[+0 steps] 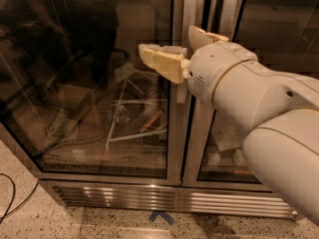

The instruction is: Open top drawer

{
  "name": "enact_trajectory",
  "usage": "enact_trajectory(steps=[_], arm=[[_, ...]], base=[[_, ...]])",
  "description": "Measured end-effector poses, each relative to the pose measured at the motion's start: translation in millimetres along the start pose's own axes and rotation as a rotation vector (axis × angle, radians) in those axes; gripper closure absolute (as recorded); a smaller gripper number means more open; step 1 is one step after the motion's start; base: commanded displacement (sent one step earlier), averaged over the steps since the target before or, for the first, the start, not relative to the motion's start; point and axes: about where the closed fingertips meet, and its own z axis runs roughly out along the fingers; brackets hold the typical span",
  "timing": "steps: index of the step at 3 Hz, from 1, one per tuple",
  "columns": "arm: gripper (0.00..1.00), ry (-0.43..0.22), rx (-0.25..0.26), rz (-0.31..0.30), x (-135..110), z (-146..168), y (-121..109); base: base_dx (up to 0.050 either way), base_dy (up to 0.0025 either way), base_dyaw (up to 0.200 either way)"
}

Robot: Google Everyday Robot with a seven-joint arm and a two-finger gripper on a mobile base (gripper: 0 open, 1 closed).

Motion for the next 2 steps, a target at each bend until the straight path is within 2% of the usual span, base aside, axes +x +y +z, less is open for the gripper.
enact_trajectory(steps=[1,2], arm=[[0.42,0.000,0.000,0.000,0.0,0.0,0.0],[0.74,0.000,0.000,0.000,0.0,0.0,0.0]], base=[[0.000,0.00000,0.000],[0.000,0.00000,0.000]])
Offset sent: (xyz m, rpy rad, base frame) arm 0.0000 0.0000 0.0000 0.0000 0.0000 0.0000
